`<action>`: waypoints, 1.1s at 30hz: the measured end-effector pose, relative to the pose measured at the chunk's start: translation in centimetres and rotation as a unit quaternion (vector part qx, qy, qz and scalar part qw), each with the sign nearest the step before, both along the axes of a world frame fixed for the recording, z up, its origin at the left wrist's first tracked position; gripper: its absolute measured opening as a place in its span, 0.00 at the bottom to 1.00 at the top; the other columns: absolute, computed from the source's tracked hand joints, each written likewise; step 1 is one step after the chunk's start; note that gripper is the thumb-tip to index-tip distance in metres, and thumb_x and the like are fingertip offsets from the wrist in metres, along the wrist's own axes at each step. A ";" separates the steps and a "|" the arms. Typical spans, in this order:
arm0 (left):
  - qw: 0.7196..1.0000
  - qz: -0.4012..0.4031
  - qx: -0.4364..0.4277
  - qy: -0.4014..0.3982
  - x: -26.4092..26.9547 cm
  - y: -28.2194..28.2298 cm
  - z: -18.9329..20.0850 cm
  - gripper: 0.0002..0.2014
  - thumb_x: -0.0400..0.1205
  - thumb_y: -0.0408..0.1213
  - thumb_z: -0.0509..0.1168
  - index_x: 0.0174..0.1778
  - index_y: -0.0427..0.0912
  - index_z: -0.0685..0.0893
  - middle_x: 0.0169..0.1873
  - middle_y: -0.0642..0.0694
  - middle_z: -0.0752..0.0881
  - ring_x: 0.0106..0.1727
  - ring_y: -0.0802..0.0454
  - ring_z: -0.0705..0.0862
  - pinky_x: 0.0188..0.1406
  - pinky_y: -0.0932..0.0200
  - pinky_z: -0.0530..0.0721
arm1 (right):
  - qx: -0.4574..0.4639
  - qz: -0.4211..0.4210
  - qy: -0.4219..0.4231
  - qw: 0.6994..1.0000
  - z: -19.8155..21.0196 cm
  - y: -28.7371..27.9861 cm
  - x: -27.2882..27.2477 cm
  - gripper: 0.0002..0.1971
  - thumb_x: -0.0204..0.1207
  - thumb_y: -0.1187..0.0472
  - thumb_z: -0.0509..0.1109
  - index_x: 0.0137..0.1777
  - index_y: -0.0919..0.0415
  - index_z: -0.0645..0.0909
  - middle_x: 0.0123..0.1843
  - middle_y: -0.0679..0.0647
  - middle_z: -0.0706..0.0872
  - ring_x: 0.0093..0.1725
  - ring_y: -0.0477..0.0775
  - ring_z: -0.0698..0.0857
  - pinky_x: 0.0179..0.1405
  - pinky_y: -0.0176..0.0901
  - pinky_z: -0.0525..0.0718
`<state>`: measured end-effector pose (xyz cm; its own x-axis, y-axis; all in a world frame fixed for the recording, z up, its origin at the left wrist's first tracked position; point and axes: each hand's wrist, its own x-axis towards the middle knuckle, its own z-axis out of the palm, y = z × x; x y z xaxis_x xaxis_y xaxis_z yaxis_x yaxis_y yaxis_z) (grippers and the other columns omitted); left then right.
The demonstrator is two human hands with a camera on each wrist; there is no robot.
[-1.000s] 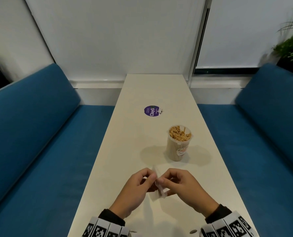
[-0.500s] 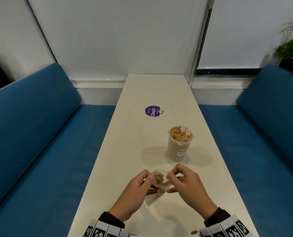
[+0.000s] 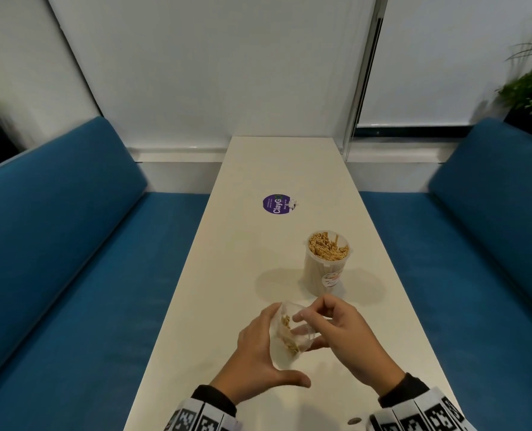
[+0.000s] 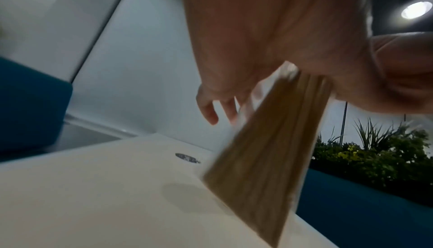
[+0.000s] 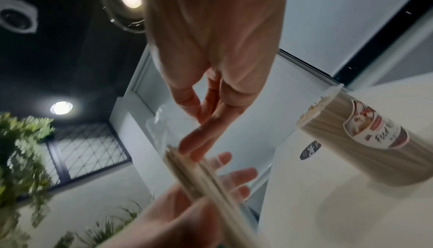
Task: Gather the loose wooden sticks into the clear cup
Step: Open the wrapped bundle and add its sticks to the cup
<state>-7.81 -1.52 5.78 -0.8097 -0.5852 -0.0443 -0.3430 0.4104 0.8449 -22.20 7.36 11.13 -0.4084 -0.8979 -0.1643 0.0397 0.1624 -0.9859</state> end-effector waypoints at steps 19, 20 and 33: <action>0.997 -0.008 0.080 0.007 0.0 0.2 -0.4 0.05 0.78 0.42 0.70 0.39 0.55 0.80 0.29 0.57 0.82 0.29 0.66 0.77 0.35 0.71 0.74 | -0.010 0.297 0.469 0.832 0.8 0.3 -1.4 0.16 0.83 0.55 0.59 0.67 0.55 0.78 0.71 0.43 0.76 0.68 0.41 0.72 0.58 0.12 0.59; 0.997 -0.014 0.077 -0.001 0.0 0.4 -0.2 0.07 0.78 0.41 0.70 0.39 0.58 0.79 0.29 0.58 0.82 0.29 0.69 0.78 0.34 0.74 0.74 | -0.010 0.304 0.462 0.833 0.7 0.3 -1.4 0.15 0.82 0.57 0.61 0.66 0.55 0.79 0.70 0.43 0.78 0.65 0.41 0.74 0.58 0.13 0.62; 0.994 -0.034 0.032 -0.099 -0.8 0.3 -0.5 0.15 0.74 0.46 0.70 0.51 0.44 0.77 0.44 0.52 0.84 0.43 0.56 0.81 0.42 0.62 0.76 | -0.014 0.200 0.333 0.921 -1.8 1.0 -1.4 0.09 0.73 0.63 0.72 0.50 0.52 0.89 0.42 0.37 0.88 0.46 0.39 0.85 0.45 0.30 0.82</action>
<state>-8.58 -1.19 5.33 -0.8192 -0.5203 -0.2413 -0.4778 0.3865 0.7889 -23.59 8.37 9.38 -0.0455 -0.9986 0.0285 -0.6333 0.0068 -0.7738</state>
